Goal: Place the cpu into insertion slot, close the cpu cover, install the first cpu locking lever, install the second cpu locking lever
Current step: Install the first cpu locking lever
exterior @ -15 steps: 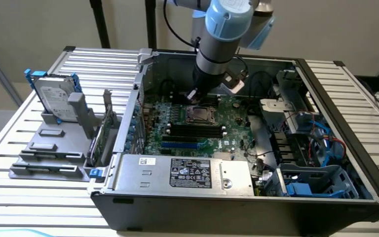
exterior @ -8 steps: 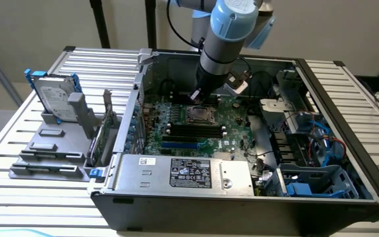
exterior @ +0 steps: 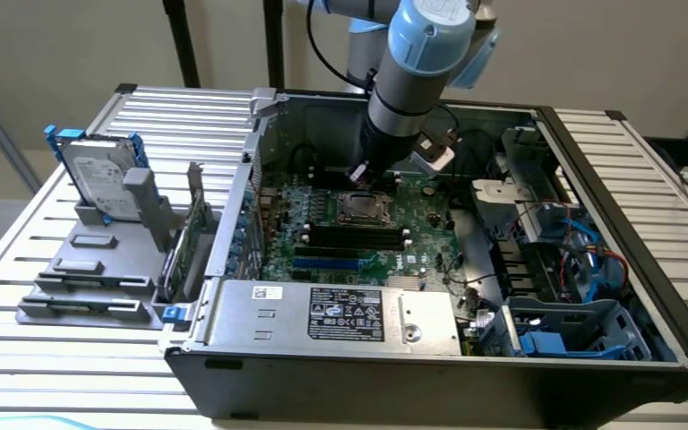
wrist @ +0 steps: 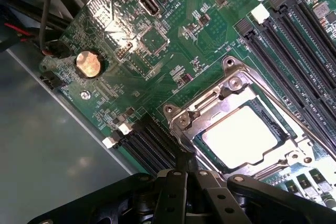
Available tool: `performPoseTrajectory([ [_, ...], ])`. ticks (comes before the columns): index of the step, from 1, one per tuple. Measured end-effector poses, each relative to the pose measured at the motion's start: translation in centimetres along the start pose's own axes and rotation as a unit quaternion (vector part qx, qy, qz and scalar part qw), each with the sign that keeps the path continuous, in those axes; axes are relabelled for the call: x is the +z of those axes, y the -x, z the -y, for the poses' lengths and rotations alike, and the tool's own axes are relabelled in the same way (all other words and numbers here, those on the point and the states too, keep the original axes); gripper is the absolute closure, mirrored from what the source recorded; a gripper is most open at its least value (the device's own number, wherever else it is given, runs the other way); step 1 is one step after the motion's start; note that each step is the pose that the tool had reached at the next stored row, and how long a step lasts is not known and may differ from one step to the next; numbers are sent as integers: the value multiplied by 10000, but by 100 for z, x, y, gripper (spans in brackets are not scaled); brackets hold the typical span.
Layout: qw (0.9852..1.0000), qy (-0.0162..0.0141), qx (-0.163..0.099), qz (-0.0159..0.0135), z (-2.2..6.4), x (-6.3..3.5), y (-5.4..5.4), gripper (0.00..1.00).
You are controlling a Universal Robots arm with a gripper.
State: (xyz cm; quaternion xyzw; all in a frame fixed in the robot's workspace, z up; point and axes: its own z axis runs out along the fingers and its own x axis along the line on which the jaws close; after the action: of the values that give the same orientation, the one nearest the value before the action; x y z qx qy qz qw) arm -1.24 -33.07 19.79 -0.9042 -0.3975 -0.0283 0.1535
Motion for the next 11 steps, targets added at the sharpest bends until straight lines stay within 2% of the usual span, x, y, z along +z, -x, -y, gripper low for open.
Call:
performPoseTrajectory([
  [11,10000,-2,-1,4,-42,3,-36,89],
])
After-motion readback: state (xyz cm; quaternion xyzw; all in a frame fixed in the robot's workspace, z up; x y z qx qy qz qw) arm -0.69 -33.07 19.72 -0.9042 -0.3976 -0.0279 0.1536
